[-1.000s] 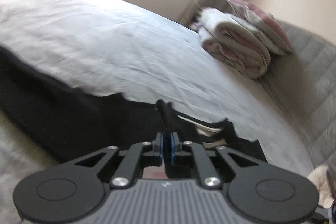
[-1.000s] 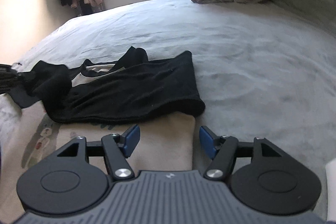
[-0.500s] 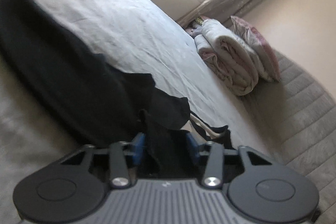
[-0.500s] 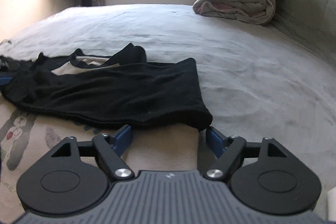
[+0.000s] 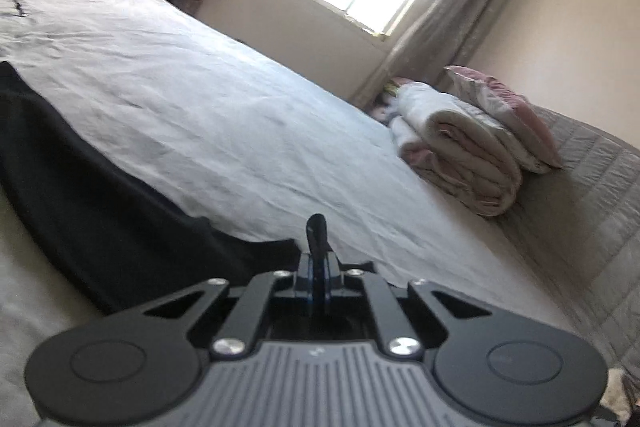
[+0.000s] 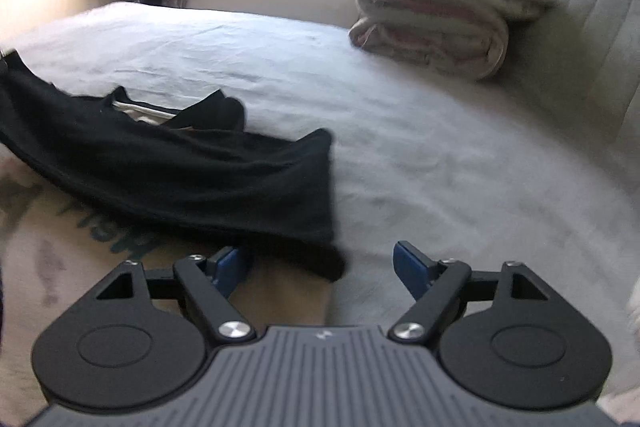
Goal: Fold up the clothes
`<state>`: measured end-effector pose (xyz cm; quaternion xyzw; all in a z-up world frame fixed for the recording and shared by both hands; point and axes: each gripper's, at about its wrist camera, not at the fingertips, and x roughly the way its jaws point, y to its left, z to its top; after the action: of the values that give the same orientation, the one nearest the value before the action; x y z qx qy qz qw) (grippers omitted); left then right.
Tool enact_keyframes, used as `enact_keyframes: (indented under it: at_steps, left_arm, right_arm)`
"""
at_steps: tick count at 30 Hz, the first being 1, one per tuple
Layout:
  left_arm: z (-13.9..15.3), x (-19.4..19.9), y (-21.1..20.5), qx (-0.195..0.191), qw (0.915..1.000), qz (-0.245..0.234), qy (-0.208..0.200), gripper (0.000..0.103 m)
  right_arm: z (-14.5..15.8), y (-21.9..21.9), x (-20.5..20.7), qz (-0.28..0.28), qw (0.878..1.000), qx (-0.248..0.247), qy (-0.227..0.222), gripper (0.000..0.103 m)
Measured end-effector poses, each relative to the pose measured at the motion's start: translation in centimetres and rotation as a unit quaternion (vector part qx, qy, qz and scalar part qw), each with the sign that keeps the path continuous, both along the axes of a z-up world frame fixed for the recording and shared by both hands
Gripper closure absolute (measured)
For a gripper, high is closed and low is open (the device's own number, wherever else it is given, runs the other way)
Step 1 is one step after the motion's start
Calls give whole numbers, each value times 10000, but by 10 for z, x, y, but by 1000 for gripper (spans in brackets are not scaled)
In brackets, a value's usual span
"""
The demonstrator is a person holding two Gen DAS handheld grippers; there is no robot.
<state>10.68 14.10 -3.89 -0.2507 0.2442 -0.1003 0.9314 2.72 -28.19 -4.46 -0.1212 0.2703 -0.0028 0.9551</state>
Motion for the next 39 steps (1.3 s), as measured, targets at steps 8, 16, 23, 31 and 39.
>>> enact_keyframes:
  at_steps: [8, 16, 23, 31, 39]
  left_arm:
    - [-23, 2, 6, 388, 9982, 52, 455, 98]
    - [-29, 6, 15, -4, 9973, -285, 675, 98]
    - [-26, 9, 11, 42, 9970, -311, 704, 98]
    - [-30, 12, 6, 162, 9974, -277, 640, 98]
    - [-24, 6, 3, 222, 9992, -224, 259, 98]
  right_arm:
    - [-2, -8, 2, -207, 9988, -342, 288, 24]
    - [49, -54, -5, 562, 9834, 1528, 805, 24]
    - [27, -94, 67, 288, 9365, 3392, 845, 36]
    - [-20, -108, 116, -60, 8787, 4692, 883, 51]
    - [14, -75, 82, -273, 9503, 3100, -76, 97]
